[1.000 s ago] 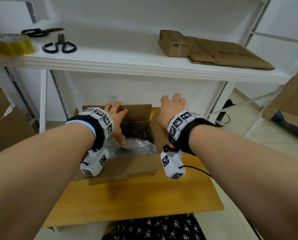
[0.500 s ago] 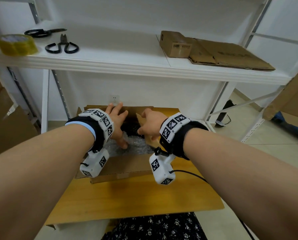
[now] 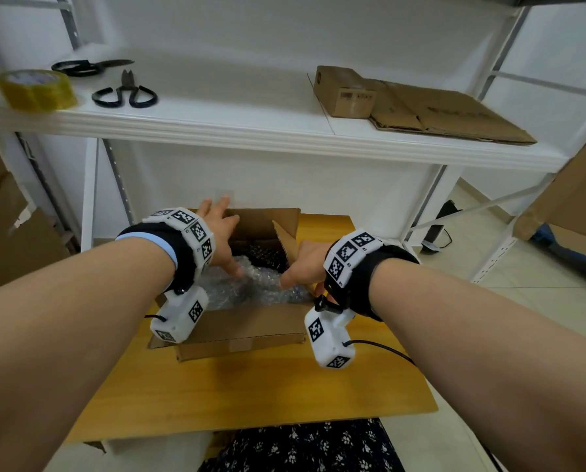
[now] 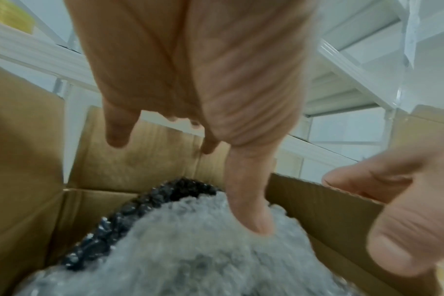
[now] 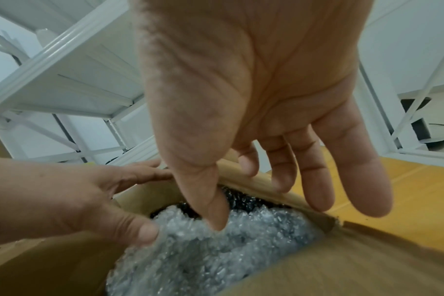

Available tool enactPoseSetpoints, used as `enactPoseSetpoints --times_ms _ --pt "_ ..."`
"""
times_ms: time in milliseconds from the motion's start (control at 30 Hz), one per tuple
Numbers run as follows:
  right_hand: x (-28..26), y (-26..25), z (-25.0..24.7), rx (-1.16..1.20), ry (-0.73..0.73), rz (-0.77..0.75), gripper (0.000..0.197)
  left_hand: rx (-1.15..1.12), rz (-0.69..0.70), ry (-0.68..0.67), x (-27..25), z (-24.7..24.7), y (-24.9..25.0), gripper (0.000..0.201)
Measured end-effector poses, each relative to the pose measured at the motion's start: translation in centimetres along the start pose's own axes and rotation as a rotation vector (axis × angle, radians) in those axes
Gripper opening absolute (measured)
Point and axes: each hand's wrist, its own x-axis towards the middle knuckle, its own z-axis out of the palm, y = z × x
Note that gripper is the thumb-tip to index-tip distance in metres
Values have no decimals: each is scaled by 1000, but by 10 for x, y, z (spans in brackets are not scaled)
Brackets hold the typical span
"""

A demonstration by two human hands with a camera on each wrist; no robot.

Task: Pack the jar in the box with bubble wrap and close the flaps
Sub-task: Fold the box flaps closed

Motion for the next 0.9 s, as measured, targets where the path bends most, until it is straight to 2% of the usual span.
enactPoseSetpoints --times_ms 133,300,567,700,767,900 --pt "-1 -2 -1 -28 11 -14 57 -78 -113 4 -4 2 -18 102" --pt "6 0 3 50 1 21 89 -22 -186 -53 -12 4 -21 97" --pt "8 0 9 46 -24 -13 107 -47 -194 -102 -19 -14 -16 91" --pt "6 0 15 -19 -62 -37 115 -25 -190 -65 -20 -30 -7 63" --pt "7 1 17 -11 -49 -45 114 -10 -192 -88 -15 -32 -4 51" --pt "8 4 17 2 -54 -37 115 59 -174 -170 -11 -28 -6 45"
